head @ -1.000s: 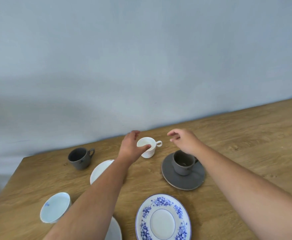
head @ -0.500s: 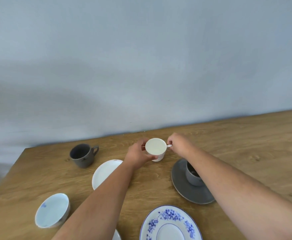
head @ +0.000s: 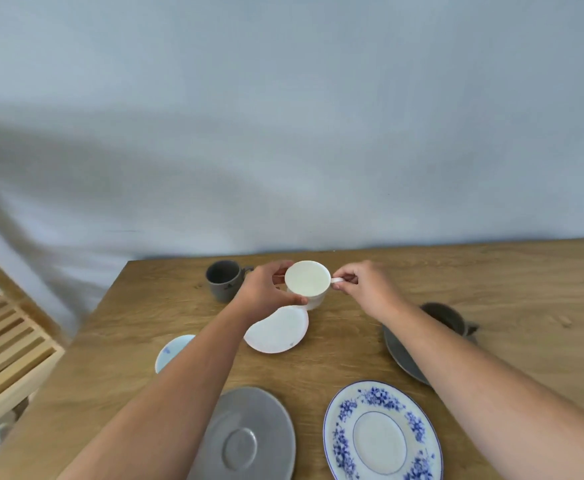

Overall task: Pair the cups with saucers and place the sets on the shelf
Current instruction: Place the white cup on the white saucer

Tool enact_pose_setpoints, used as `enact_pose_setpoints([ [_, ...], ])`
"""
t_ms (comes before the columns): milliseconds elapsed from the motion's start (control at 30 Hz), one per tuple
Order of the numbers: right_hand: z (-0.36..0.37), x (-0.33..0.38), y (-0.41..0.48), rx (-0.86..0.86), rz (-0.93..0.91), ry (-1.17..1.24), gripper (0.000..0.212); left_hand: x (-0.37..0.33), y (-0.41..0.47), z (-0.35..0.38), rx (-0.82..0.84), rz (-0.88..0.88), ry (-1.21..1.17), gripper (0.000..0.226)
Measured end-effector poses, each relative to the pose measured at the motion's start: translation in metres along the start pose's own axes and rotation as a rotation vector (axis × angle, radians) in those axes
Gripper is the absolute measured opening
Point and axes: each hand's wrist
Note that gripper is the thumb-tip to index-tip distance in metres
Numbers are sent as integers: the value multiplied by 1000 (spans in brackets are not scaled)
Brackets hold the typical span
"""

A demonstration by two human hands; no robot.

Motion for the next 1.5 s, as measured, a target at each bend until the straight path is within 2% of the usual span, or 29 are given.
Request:
enact_pose_setpoints([
  [167,37,20,-6,59,-9,22,11,25,-19,-24,-9,-54,47,74],
  [333,59,24,-5,110,28,25,14,46,-25,-29,-22,-114,103,82],
  [700,70,24,-3,111,55,-7,17,55,-18,-26,-20,-109,144,78],
  [900,70,23,-5,107,62,-38,26,54,-20,-23,-22,-90,202,89],
  [967,68,21,-10,85,83,-33,35,54,-23,-27,-42,-72,196,99],
  [1033,67,20,-17,33,96,-30,38,55,-29,-35,-83,-46,149,100],
  [1200,67,35,-39,-215,-13,3,22,67,-56,-69,-243,2,31,81],
  [1267,73,54,-45,-254,-78,63,16,78,-69,-85,-300,2,-12,76],
  [1400,106,91,-49,-56,-128,217,19,110,-96,-109,-297,-78,-87,75],
  [1500,133,104,-49,144,-87,265,38,135,-111,-115,-212,-156,-100,81],
])
Point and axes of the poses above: each hand's wrist, its own y-axis towards the middle knuckle, its own z-axis out of the palm, x = y × z, and after that the axes turned 10 degrees about -z, right-handed
